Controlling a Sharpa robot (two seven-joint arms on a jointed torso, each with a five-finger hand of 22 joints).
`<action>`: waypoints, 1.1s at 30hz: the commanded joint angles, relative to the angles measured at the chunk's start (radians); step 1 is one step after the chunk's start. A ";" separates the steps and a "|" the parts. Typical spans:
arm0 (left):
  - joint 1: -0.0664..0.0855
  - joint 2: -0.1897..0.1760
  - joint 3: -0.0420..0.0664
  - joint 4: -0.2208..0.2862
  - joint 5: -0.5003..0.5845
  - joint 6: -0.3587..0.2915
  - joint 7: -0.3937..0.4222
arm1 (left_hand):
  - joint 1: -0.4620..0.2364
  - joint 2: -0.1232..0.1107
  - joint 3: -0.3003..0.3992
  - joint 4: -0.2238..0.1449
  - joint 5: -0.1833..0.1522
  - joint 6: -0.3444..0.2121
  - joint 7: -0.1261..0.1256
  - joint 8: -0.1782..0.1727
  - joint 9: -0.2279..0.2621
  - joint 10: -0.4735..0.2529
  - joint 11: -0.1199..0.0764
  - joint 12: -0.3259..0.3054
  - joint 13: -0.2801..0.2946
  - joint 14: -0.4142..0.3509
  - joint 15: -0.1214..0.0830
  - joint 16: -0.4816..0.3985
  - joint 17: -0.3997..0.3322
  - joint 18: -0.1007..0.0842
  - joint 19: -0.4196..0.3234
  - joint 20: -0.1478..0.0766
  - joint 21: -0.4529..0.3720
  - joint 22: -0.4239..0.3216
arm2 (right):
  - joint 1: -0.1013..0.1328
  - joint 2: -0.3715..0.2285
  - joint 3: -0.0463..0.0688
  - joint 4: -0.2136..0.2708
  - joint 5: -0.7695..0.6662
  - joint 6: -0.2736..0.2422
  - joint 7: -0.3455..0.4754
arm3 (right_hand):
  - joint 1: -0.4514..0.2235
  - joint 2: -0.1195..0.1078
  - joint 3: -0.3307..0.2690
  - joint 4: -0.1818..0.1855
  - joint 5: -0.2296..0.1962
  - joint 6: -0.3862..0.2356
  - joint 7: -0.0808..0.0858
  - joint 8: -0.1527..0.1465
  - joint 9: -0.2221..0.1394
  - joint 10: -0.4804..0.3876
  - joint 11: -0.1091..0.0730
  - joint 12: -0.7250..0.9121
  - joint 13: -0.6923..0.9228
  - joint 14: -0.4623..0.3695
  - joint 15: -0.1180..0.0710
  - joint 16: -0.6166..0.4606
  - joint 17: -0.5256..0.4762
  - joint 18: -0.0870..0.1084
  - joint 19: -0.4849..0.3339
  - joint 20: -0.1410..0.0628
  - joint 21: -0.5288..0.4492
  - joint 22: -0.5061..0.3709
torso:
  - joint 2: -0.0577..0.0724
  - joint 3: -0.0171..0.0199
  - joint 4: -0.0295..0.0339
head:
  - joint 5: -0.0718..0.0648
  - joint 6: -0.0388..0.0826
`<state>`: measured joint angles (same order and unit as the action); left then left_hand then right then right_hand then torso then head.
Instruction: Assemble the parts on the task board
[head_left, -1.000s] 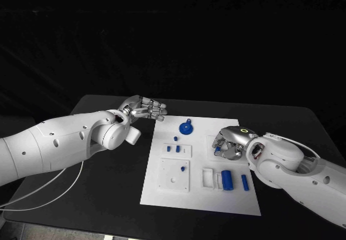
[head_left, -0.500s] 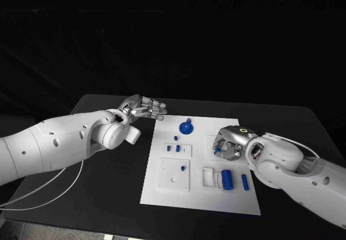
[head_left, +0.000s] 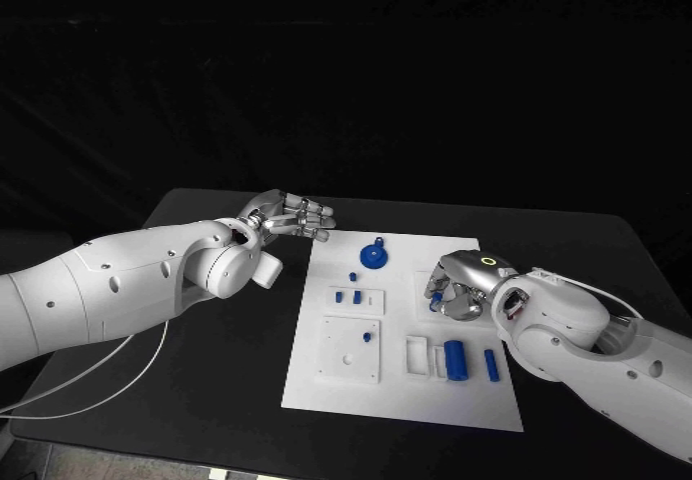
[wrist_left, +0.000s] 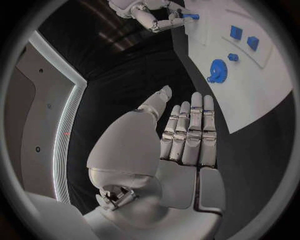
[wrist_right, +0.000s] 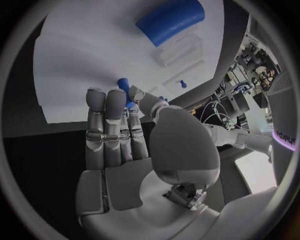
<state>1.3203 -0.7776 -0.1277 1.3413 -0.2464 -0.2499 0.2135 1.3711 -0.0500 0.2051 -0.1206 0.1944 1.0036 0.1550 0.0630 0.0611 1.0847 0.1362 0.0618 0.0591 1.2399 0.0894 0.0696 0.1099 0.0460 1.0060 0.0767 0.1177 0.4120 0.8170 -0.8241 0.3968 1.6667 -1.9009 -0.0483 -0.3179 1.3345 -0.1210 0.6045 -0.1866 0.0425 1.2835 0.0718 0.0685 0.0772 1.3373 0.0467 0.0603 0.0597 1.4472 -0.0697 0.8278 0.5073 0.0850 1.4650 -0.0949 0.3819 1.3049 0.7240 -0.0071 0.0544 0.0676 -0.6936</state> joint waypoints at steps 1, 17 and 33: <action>0.001 0.000 0.001 0.001 0.005 0.011 0.007 | 0.002 0.008 0.004 0.001 -0.001 -0.005 0.001 0.002 0.002 -0.005 0.001 -0.003 0.000 0.000 0.002 -0.003 0.001 0.002 -0.002 -0.004 0.005 0.000 | 0.001 -0.002 0.021 0.030 0.002 -0.073 -0.001 | -0.003 -0.004 -0.003 -0.005 0.006 0.012 -0.001 -0.004 0.000 0.074 -0.040 0.004 0.006 0.004 -0.008 -0.004 0.004 0.004 0.030 -0.007 0.027 0.013 | 0.002 0.0027 0.0008 | 0.005 -0.002; 0.001 0.008 0.001 -0.002 0.005 0.011 0.008 | 0.003 0.009 0.006 0.000 -0.001 -0.005 0.001 0.002 0.001 -0.006 0.001 -0.003 -0.001 0.000 0.002 -0.003 0.001 0.003 -0.003 -0.004 0.007 0.001 | 0.001 0.030 0.062 0.130 0.105 -0.141 0.049 | -0.004 -0.007 0.001 -0.002 0.006 0.015 -0.002 -0.004 -0.001 0.077 -0.041 0.004 0.006 0.003 -0.011 -0.007 0.011 0.004 0.031 -0.011 0.038 0.042 | 0.000 -0.0011 -0.0003 | 0.005 -0.002; 0.001 0.027 0.001 -0.010 0.005 0.014 0.010 | 0.000 0.010 0.007 0.000 -0.002 -0.006 0.001 0.002 0.001 -0.005 0.001 -0.003 -0.001 0.000 0.002 -0.003 0.000 0.003 -0.005 -0.004 0.010 0.003 | -0.011 0.129 -0.085 0.111 0.094 -0.163 0.104 | -0.008 -0.005 0.007 -0.005 0.006 0.013 -0.002 -0.004 -0.001 0.076 -0.040 0.003 0.006 0.003 -0.012 -0.011 0.013 0.007 0.033 -0.011 0.029 0.044 | 0.001 -0.0019 0.0001 | 0.020 -0.006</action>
<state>1.3202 -0.7536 -0.1276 1.3303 -0.2464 -0.2493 0.2143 1.3711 -0.0500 0.2051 -0.1206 0.1944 1.0037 0.1549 0.0630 0.0610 1.0847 0.1362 0.0618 0.0591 1.2399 0.0894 0.0696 0.1097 0.0460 1.0060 0.0767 0.1253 0.4141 0.8078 -0.6974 0.3119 1.7785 -1.8028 -0.1978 -0.2467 1.3251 -0.1308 0.6046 -0.1924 0.0465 1.2927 0.0695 0.0665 0.0764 1.3428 0.0521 0.0627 0.0598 1.4488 -0.0749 0.8239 0.5189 0.0759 1.4685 -0.0982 0.4137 1.3078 0.7246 -0.0084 0.0558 0.0848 -0.6982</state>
